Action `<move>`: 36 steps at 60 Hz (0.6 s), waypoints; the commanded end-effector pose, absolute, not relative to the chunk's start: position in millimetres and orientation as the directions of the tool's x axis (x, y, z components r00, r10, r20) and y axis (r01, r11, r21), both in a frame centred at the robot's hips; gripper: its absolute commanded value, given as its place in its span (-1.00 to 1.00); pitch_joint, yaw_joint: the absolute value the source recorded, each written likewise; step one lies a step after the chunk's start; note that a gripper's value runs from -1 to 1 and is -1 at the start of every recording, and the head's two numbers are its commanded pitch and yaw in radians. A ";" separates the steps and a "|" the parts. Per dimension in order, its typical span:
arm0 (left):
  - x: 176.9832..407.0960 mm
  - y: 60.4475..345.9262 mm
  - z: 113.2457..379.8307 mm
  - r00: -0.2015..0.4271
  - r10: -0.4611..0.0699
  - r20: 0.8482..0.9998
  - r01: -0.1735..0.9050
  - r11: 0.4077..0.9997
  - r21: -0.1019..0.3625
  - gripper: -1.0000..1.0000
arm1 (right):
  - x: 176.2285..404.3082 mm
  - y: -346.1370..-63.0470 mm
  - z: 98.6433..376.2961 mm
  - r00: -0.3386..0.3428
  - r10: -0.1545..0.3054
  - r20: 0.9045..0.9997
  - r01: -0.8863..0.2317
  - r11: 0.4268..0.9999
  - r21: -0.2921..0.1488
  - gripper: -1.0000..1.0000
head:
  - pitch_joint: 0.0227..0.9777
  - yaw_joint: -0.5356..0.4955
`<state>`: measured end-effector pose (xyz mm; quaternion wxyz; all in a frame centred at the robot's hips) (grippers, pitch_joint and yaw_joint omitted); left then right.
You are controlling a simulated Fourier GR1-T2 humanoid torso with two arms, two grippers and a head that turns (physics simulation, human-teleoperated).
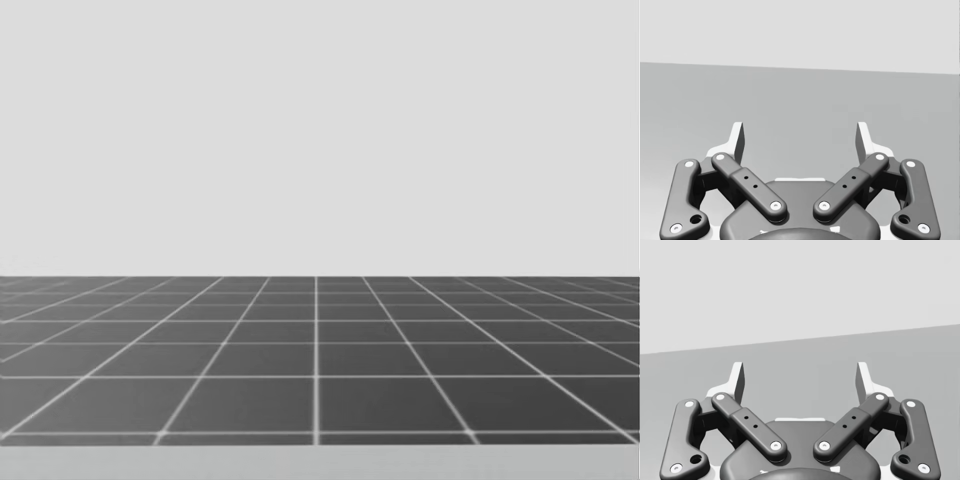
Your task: Pick up the potted meat can and lift it.
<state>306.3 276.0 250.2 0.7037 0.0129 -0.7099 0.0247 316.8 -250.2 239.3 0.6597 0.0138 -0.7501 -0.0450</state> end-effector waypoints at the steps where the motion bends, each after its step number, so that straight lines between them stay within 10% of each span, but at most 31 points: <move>1: 306.3 275.5 250.2 -0.011 0.015 1.000 -0.050 0.999 -0.016 -1.00 | 315.4 -249.5 238.6 -0.162 -0.062 0.985 0.071 0.995 0.074 -1.00 | -0.91 0.02; 14: 306.6 275.6 250.2 -0.011 0.015 1.000 -0.049 0.999 -0.015 -1.00 | 316.9 -249.4 239.9 -0.118 -0.078 0.990 0.016 0.997 0.080 -1.00 | -0.76 0.02; 36: 307.0 274.8 249.8 -0.005 0.010 1.000 -0.046 0.999 -0.010 -1.00 | 317.0 -249.7 240.5 -0.101 -0.070 0.992 0.030 0.997 0.073 -1.00 | 0.06 0.01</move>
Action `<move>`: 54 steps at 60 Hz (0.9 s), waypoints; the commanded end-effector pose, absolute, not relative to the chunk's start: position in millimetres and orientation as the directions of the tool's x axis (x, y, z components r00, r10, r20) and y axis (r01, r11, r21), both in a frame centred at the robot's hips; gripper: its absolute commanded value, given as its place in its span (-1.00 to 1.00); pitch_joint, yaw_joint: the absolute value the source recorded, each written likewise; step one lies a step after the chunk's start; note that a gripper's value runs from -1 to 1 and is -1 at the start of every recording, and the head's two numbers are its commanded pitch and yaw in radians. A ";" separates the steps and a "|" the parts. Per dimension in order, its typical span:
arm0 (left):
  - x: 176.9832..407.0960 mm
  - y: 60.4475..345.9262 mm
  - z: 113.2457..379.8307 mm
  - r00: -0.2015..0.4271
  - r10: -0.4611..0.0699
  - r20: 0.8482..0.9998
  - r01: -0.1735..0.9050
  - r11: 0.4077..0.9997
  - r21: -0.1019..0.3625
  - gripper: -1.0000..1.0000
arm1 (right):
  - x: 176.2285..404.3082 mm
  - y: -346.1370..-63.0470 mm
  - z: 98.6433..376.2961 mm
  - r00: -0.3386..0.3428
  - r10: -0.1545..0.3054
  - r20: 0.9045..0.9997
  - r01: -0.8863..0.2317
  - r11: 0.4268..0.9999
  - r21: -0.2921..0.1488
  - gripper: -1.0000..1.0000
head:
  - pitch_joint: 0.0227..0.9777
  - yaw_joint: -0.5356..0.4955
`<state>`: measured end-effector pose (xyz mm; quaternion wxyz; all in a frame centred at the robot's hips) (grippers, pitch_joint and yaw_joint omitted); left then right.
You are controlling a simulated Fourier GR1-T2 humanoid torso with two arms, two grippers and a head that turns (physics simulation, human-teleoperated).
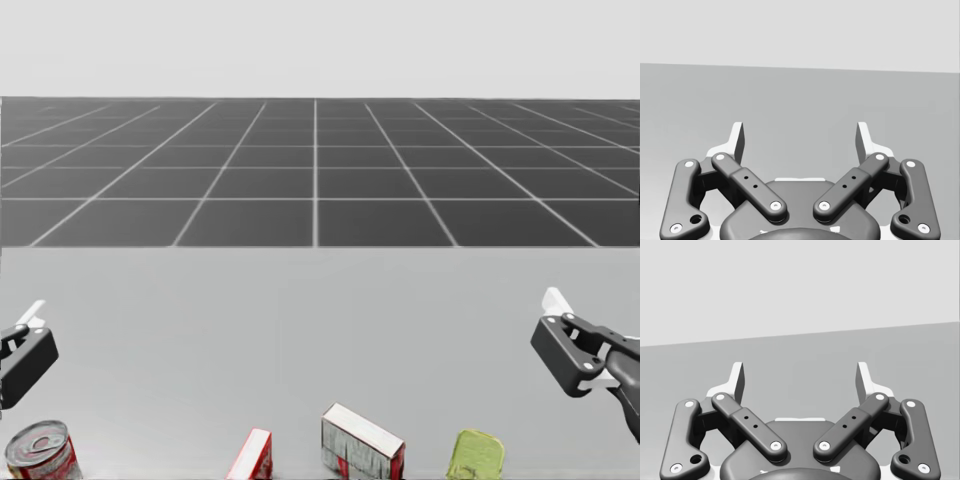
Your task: Pick up the potted meat can and lift it.
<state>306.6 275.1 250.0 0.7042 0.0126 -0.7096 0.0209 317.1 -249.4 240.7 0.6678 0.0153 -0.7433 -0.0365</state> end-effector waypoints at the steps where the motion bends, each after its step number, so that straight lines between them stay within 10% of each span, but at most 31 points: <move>1: 307.0 274.8 249.8 -0.005 0.010 1.000 -0.046 0.999 -0.010 -1.00 | 317.0 -249.7 240.5 -0.102 -0.069 0.992 0.030 0.997 0.073 -1.00 | 0.08 0.00; 25: 306.8 271.4 249.5 -0.003 -0.006 1.000 -0.036 0.999 0.006 -1.00 | 318.4 -250.5 239.4 -0.102 -0.063 0.993 0.035 0.997 0.067 -1.00 | 0.65 -0.45; 43: 308.0 268.2 249.1 -0.002 -0.007 1.000 -0.032 0.999 0.007 -1.00 | 310.7 -237.0 244.5 -0.065 -0.099 0.993 0.023 0.995 0.100 -1.00 | 0.67 -0.49; 54: 307.5 267.3 248.7 0.000 -0.007 1.000 -0.032 0.999 0.007 -1.00 | 275.6 -212.1 247.8 -0.066 -0.029 0.997 0.065 0.997 0.033 -1.00 | 0.67 -0.47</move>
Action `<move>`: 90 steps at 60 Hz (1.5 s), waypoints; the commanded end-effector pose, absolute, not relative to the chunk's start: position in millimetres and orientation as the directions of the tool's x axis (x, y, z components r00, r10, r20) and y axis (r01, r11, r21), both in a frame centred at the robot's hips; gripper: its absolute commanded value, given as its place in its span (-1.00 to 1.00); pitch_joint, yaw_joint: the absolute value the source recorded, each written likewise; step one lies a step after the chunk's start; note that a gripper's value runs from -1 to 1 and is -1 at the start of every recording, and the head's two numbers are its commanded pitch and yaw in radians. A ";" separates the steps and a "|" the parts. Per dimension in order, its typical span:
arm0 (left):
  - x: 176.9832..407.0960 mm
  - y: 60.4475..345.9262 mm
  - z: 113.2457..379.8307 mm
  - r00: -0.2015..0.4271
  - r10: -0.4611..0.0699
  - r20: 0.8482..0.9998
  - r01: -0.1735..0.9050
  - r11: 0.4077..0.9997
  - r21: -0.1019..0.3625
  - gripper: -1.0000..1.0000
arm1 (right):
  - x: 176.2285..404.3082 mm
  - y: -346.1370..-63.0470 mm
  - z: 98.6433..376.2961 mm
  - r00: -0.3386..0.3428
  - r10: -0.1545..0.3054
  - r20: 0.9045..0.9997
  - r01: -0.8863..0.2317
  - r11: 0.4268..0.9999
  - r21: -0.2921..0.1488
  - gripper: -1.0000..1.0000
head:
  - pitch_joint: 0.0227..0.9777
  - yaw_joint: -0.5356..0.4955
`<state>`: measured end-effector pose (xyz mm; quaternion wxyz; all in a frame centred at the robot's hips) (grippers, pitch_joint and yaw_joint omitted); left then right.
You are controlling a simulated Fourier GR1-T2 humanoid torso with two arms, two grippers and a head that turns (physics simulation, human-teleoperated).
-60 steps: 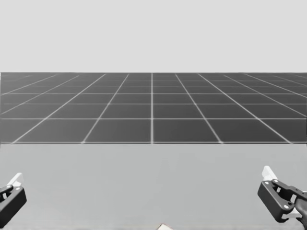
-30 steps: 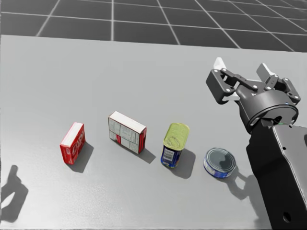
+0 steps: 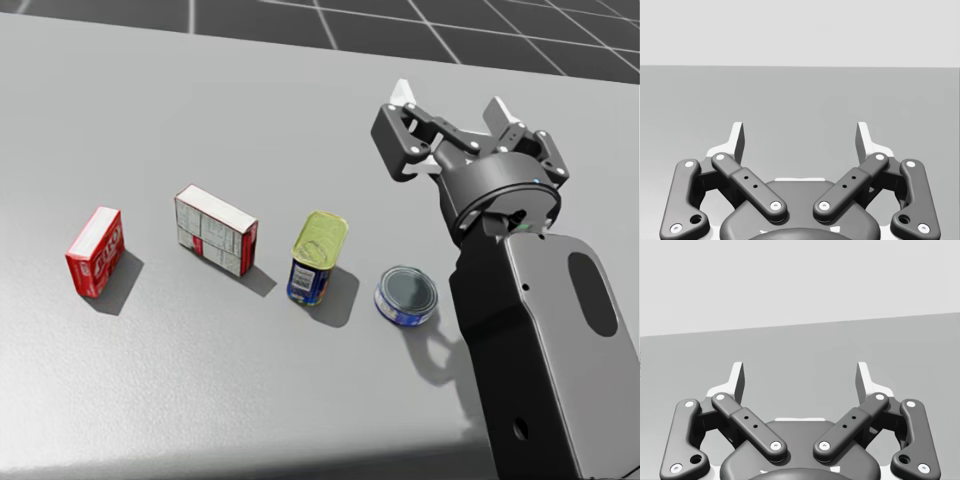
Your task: Pick up the potted meat can and lift it.
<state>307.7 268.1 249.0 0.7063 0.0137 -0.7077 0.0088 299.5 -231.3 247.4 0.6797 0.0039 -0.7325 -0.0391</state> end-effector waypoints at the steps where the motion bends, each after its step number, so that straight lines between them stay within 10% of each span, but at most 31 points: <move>1: 307.5 267.4 248.7 0.000 -0.007 1.000 -0.032 0.999 0.007 -1.00 | 273.3 -209.9 246.9 -0.066 -0.019 0.998 0.072 0.997 0.024 -1.00 | 0.67 -0.47; 23: 307.3 265.9 248.3 0.002 -0.010 1.000 -0.025 1.000 0.010 -1.00 | 212.7 -153.0 197.4 0.048 -0.045 0.998 0.081 0.996 0.041 -1.00 | 0.67 -0.47; 28: 307.3 265.4 248.1 0.002 -0.011 1.000 -0.023 1.000 0.011 -1.00 | 202.1 -136.8 185.3 0.013 -0.141 0.990 0.196 0.971 0.136 -1.00 | 0.67 -0.47; 31: 307.3 265.1 248.1 0.001 -0.012 1.000 -0.022 1.000 0.012 -1.00 | 198.5 -133.6 176.7 0.001 -0.048 0.999 0.169 0.985 0.048 -1.00 | 0.67 -0.47; 38: 307.1 264.6 247.8 0.001 -0.012 1.000 -0.020 1.000 0.013 -1.00 | 192.0 -122.3 165.1 0.063 -0.040 0.997 0.180 0.983 0.028 -1.00 | 0.67 -0.47; 90: 305.7 262.6 248.2 0.005 -0.008 1.000 -0.018 1.000 0.009 -1.00 | 258.8 -106.8 128.8 0.251 0.003 0.968 0.247 0.967 -0.067 -1.00 | 0.67 -0.46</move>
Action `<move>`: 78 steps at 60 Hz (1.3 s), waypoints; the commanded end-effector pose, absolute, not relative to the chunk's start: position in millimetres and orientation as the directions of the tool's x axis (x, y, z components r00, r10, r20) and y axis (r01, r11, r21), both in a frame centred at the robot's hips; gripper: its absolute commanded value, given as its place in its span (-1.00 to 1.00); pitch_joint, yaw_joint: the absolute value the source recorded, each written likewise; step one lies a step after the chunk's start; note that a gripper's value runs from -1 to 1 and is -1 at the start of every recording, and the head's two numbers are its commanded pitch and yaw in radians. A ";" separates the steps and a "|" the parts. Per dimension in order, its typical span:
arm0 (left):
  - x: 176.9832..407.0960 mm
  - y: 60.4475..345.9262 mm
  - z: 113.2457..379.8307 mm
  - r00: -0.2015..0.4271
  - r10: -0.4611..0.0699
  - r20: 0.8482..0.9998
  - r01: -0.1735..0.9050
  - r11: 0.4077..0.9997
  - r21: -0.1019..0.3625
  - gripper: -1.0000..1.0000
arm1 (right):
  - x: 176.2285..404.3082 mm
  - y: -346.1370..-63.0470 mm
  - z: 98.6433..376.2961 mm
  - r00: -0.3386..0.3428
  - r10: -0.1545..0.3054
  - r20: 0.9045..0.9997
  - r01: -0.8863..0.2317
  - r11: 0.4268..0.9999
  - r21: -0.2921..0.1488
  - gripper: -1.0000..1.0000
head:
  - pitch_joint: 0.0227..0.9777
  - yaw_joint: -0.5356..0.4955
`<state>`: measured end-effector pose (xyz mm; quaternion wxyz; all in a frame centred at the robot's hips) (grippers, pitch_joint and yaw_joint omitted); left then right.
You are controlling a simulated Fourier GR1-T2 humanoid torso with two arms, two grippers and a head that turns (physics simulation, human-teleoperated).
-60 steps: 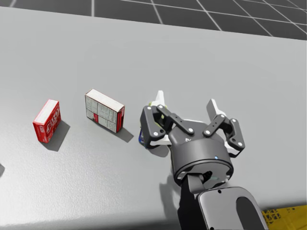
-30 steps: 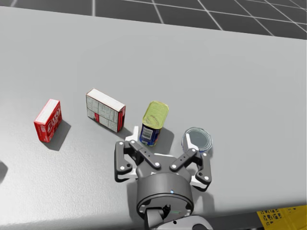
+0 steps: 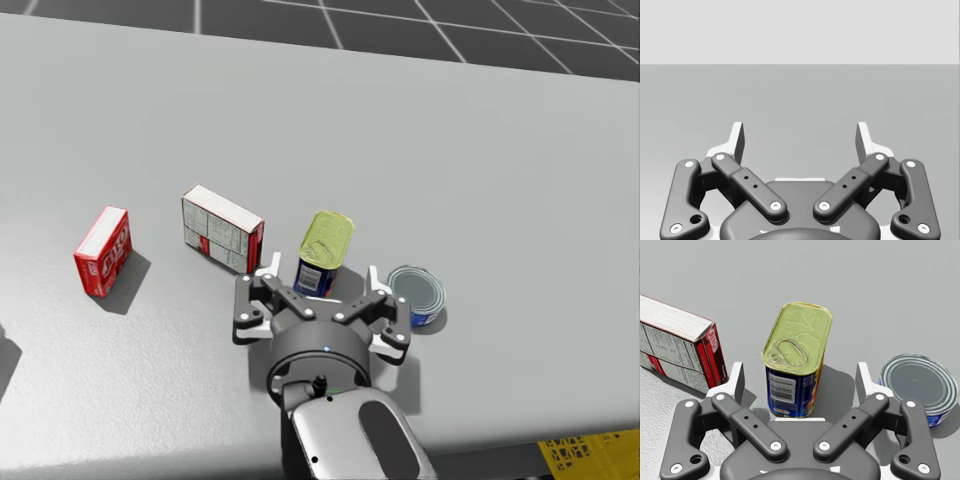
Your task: Pick up the potted meat can and lift it.
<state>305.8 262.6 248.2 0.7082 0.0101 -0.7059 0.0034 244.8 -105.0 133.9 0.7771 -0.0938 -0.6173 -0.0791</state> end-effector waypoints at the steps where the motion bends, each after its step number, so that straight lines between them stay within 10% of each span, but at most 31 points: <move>1: 305.7 262.6 248.2 0.005 -0.008 1.000 -0.018 1.000 0.008 -1.00 | 260.9 -107.2 128.3 0.255 0.003 0.967 0.248 0.966 -0.068 -1.00 | 0.67 -0.46; 20: 305.4 262.0 248.3 0.006 -0.006 1.000 -0.013 1.000 0.006 -1.00 | 275.6 -112.1 124.5 0.326 0.015 0.945 0.184 0.980 -0.079 -1.00 | 0.66 -0.47; 23: 305.4 261.9 248.3 0.006 -0.006 1.000 -0.013 1.000 0.006 -1.00 | 275.0 -112.2 123.9 0.329 0.010 0.944 0.187 0.979 -0.076 -0.10 | 0.66 -0.47; 24: 305.4 261.8 248.3 0.006 -0.006 1.000 -0.013 1.000 0.006 -1.00 | 274.3 -112.6 123.4 0.332 0.009 0.943 0.182 0.981 -0.074 1.00 | 0.65 -0.48; 78: 305.3 262.8 246.1 0.013 -0.008 1.000 -0.008 1.000 0.008 -1.00 | 268.7 -119.9 125.3 0.283 0.015 0.959 0.218 0.973 -0.080 1.00 | -0.14 -0.55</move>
